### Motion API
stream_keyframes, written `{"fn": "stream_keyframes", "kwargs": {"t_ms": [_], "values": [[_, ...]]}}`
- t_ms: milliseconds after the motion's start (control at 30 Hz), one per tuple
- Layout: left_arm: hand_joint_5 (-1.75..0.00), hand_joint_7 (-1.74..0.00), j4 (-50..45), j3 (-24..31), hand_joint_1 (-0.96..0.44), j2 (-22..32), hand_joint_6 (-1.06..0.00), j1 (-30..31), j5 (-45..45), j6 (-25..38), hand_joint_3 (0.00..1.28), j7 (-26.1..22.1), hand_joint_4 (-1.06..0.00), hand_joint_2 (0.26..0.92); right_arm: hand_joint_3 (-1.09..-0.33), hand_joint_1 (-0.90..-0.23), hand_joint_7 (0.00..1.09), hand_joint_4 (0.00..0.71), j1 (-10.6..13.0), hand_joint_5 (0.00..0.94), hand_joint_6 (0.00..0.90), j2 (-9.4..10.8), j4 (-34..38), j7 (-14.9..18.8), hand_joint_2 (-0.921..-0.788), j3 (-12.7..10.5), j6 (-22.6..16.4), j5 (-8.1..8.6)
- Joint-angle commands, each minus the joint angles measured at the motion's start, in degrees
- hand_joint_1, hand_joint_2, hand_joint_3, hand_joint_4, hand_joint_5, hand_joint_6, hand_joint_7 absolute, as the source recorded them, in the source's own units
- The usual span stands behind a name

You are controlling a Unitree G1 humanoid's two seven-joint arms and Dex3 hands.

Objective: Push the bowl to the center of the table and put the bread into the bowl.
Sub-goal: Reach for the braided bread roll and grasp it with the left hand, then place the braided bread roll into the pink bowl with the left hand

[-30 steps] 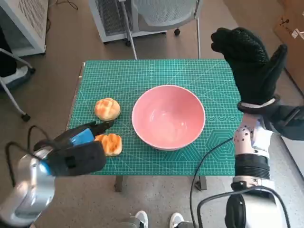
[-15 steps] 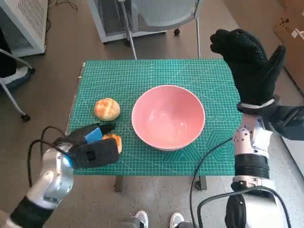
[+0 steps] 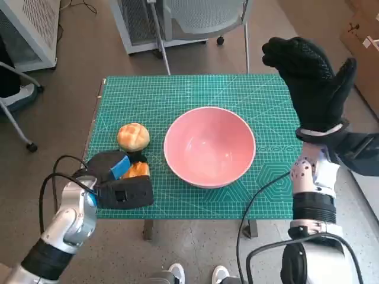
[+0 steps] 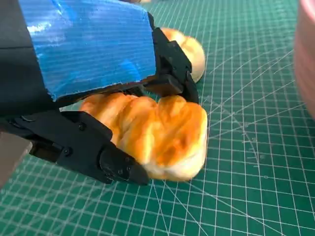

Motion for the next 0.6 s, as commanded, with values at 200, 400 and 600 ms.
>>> {"fn": "stream_keyframes", "kwargs": {"t_ms": [200,400,600], "values": [[-1.24,-1.1,-9.1,6.4,0.0,3.0,-0.65,2.6,-3.0,-0.2,0.07,-5.8,-0.66,0.92,-0.693,-0.648,0.0,0.351,1.4,0.001,0.46,0.0,0.4,1.2,-0.921,-0.3,-0.4,0.54],[-1.2,-1.14,-17.9,11.9,0.0,3.4,-0.63,3.4,-5.5,1.7,0.07,-9.2,-0.68,0.92,-0.692,-0.648,0.0,0.352,1.0,0.001,0.46,0.1,1.1,1.5,-0.921,-0.5,-0.6,0.69],[-1.16,-1.15,-24.9,16.6,0.0,3.3,-0.63,2.1,-7.1,2.1,0.06,-10.2,-0.71,0.92,-0.693,-0.649,0.0,0.351,0.6,0.0,0.459,0.2,2.0,1.6,-0.921,-0.5,-0.9,0.8]]}}
